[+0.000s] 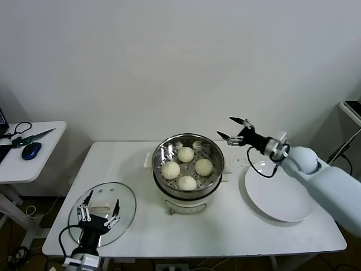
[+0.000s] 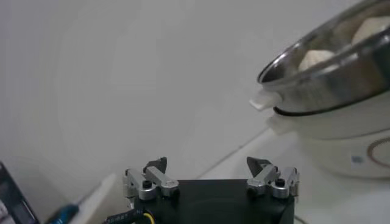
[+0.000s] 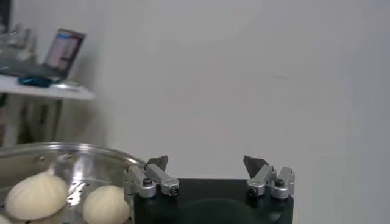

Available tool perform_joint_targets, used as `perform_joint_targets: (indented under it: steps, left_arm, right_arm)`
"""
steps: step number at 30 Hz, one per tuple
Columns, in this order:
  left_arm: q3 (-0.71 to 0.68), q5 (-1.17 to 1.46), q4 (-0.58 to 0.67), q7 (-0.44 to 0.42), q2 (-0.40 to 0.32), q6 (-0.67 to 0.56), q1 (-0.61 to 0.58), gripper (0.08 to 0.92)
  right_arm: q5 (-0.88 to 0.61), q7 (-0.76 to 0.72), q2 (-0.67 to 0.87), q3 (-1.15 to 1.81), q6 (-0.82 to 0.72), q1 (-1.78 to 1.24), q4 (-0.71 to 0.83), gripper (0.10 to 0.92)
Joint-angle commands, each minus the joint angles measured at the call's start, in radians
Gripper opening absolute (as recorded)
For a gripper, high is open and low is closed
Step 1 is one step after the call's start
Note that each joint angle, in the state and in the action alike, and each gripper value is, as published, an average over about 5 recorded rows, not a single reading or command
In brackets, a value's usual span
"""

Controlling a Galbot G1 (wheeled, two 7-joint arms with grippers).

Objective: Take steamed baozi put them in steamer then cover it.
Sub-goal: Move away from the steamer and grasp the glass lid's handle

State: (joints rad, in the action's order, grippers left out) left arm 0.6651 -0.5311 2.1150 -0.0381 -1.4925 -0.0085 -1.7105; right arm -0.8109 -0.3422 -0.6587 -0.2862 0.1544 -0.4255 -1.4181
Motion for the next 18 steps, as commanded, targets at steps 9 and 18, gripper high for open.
perform_joint_targets:
  steps: [9, 18]
  left_arm:
    - [0.042, -0.883, -0.039, 0.012, 0.054, 0.006, -0.015, 0.823]
    - [0.023, -1.114, -0.191, 0.071, 0.090, 0.011, 0.033, 0.823]
  right_arm:
    - [0.170, 0.107, -0.227, 0.791, -0.021, -0.765, -0.193, 0.823]
    - [0.211, 0.102, -0.293, 0.859, 0.005, -0.851, -0.172, 0.823]
